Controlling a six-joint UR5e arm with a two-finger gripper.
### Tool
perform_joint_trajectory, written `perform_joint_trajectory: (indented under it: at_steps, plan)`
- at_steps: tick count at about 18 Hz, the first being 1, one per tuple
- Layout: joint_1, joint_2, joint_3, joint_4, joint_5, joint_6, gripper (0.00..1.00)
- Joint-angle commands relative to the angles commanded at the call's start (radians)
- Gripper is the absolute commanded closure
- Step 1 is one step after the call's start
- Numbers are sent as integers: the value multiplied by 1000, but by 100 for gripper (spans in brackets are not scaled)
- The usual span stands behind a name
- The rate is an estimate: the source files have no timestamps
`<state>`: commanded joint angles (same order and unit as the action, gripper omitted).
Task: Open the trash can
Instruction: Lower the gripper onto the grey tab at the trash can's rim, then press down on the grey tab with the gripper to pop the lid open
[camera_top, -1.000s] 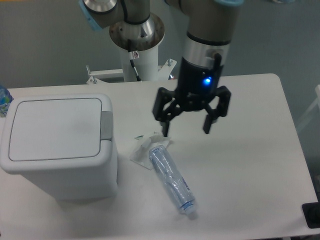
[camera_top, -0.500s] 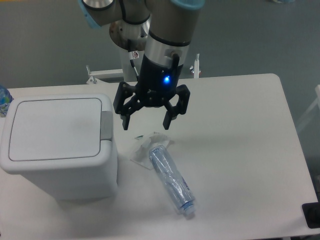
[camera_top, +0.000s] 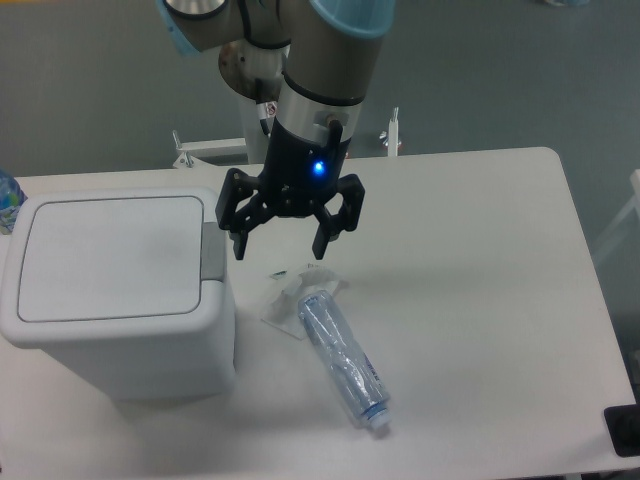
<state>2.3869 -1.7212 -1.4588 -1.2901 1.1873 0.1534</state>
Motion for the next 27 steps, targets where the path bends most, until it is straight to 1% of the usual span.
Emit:
perform_joint_trajectory:
  at_steps: [10,27]
  plan:
    - [-14,2,-32,5,0,0,0]
    - [-17,-3,-37,3,0,3,0]
